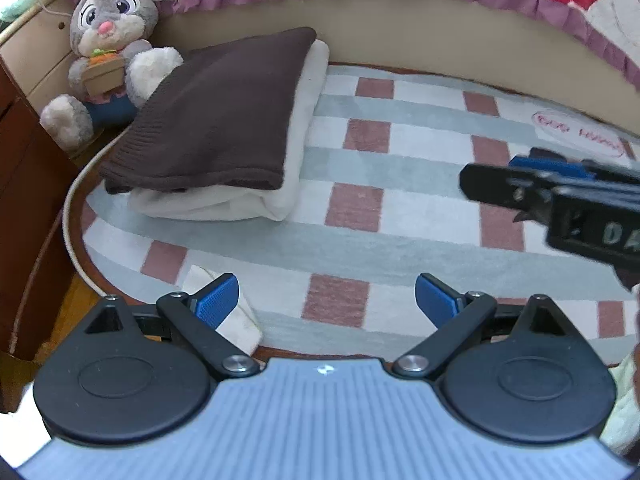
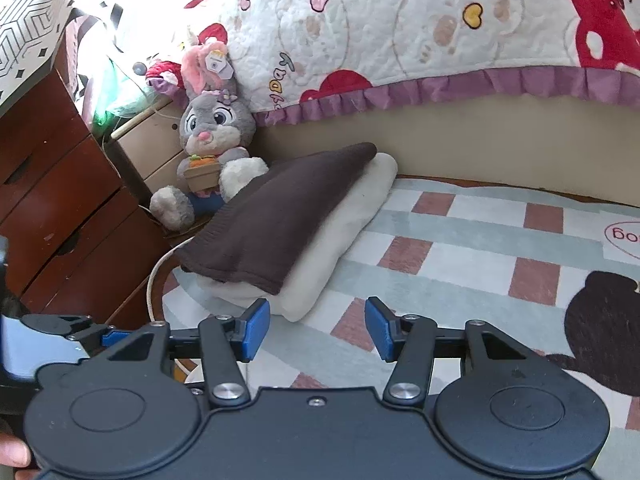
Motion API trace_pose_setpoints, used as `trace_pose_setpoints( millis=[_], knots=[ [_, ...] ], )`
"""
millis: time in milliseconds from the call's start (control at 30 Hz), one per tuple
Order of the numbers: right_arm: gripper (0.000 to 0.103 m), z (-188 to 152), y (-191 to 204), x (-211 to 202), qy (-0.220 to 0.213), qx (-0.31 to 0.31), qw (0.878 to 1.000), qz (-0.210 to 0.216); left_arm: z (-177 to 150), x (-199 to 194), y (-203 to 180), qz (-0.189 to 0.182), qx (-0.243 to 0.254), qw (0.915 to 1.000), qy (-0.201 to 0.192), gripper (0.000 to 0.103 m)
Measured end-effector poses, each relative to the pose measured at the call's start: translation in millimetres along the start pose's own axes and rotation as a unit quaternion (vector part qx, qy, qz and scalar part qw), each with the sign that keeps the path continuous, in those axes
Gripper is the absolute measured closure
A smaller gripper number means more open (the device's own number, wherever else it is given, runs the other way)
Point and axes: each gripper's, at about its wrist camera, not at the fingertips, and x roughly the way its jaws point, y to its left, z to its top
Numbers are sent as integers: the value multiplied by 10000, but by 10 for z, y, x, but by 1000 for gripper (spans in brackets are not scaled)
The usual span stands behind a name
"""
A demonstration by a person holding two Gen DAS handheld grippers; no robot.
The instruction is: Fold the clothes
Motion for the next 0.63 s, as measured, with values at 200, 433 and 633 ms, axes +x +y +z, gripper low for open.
trace_pose_setpoints(
  millis=[200,433,633],
  knots=[
    [44,-15,-45,35,27,67,10000,1,6,-4,-19,13,-28,10000,-32,7],
    [44,-31,8,66,100,-32,9999,12,-7,1,-12,-55,-51,10000,-14,7],
    [44,-76,19,74,122,51,9999,2,23,-68,-59,32,-11,9997,-226,6]
  ],
)
